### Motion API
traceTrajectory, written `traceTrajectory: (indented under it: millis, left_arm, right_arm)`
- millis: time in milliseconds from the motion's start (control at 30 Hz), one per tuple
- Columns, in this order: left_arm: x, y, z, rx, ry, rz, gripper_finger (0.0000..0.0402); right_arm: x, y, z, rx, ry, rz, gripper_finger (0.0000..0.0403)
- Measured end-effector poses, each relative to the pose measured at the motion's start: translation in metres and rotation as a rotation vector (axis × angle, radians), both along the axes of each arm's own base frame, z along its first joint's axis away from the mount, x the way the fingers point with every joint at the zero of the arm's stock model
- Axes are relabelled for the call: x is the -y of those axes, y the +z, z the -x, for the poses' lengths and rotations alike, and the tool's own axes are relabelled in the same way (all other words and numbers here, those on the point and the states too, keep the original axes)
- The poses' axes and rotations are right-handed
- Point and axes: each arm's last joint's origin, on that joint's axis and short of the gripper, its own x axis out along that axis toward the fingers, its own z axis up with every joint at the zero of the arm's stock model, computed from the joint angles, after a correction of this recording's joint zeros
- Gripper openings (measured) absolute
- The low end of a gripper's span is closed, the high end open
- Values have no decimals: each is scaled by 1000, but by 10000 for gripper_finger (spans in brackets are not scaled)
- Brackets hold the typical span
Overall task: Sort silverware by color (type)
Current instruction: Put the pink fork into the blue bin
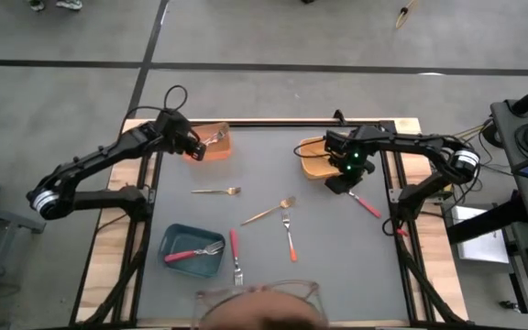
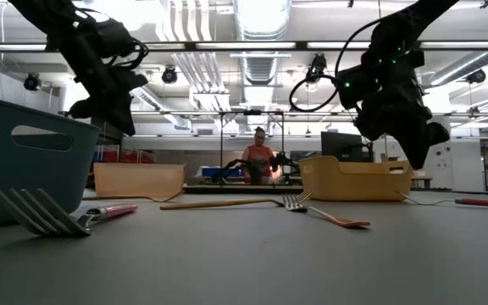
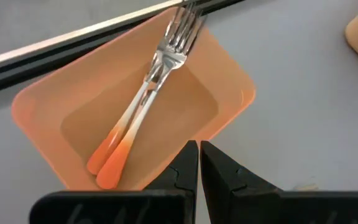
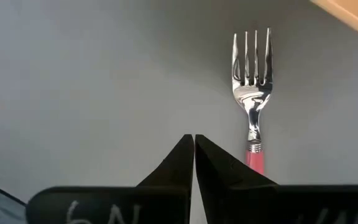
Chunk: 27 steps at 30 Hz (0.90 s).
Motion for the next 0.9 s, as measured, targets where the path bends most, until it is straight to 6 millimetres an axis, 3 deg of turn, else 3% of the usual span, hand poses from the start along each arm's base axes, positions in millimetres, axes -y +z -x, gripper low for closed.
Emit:
traceTrajectory:
  millis: [367,600,767,900]
  left_arm:
    - [-11,10,-10,95,-29,-147,0]
    - [-22,54,-21,163,-157,-481,0]
    - [-17,72,-28,196,-207,-564,0]
    - [-2,73,-41,234,-282,-563,0]
  right_arm:
    - [2,1,-1,0,47,66,9]
    - [4,0,-4,20,47,104,8]
    - [-4,0,-1,-29,71,70,9]
    - [-18,0,7,-157,116,3,9]
